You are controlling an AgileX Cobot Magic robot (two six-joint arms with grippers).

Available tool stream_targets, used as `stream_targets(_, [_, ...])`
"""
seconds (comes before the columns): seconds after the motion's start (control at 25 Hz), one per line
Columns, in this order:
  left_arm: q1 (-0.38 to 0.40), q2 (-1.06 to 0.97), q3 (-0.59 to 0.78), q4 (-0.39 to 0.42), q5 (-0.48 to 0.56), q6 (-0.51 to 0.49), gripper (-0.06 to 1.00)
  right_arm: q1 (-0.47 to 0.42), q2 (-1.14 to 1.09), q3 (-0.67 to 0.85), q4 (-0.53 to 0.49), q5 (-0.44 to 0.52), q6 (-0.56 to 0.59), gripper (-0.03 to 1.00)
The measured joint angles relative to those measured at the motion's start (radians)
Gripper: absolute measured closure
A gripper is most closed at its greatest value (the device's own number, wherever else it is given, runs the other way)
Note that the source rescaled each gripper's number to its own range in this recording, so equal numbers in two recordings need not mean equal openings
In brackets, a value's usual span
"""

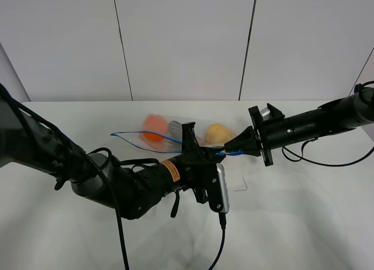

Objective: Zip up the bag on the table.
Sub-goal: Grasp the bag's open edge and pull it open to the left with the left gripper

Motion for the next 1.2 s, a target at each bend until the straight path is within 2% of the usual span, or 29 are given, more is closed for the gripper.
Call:
stream_targets(0.32, [0.0,0.0,0.001,0.0,0.0,0.0,0.86,0.0,0.0,0.0,0.0,0.0,0.0,0.97])
stream_targets(0.48, [0.0,0.0,0.001,0.0,0.0,0.0,0.94,0.0,0.0,0.0,0.002,0.001,0.001,0.97])
stream_targets(0.88, [0.0,0.0,0.001,0.0,0.0,0.001,0.94,0.0,0.0,0.0,0.002,0.001,0.001,0.97])
stream_targets(1.2, [-0.003,0.0,0.008,-0.064,-0.027,0.097,0.94,0.0,0.0,-0.002,0.015,0.0,0.001,0.97])
